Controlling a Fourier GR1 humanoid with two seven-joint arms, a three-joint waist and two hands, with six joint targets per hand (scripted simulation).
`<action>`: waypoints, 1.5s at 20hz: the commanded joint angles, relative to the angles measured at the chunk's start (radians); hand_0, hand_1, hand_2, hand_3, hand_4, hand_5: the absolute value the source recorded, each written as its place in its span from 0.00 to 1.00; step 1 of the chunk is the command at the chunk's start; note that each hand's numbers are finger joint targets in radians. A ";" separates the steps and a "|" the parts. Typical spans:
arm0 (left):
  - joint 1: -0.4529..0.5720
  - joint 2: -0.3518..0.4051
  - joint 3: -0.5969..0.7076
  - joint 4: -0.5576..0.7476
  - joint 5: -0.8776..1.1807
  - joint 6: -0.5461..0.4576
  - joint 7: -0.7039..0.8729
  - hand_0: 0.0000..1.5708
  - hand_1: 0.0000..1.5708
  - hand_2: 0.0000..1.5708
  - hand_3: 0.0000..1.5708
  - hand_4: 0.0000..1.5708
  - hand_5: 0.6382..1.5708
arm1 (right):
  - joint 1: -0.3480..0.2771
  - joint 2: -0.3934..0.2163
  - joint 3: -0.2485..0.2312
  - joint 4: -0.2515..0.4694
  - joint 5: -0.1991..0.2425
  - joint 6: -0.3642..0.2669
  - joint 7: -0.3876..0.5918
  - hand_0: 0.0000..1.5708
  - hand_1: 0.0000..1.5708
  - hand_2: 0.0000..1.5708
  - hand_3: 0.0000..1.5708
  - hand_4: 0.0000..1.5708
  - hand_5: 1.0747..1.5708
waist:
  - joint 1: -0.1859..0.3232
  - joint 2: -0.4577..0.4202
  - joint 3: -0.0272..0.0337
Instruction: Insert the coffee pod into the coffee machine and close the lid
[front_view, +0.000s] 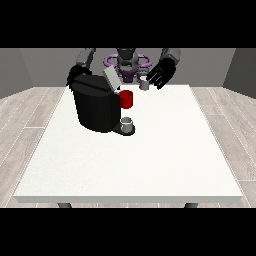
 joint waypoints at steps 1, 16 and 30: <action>-0.066 0.020 0.032 0.020 0.005 0.005 0.027 0.77 0.77 0.79 0.76 0.31 1.00 | -0.025 0.009 0.016 -0.036 0.003 0.000 0.004 0.00 0.00 0.00 0.00 0.32 1.00 | -0.048 0.053 -0.0001; -0.135 0.003 0.020 0.029 -0.032 0.014 0.039 0.83 0.83 0.85 0.79 0.31 1.00 | -0.043 -0.010 0.005 -0.061 0.015 -0.029 -0.006 0.00 0.00 0.00 0.00 0.33 1.00 | -0.070 0.096 0.0001; -0.137 -0.018 0.023 0.053 -0.047 0.016 0.029 0.75 0.75 0.80 0.76 0.32 1.00 | -0.027 0.012 0.007 -0.092 0.019 -0.064 0.037 0.00 0.00 0.00 0.00 0.32 1.00 | -0.073 0.101 -0.0001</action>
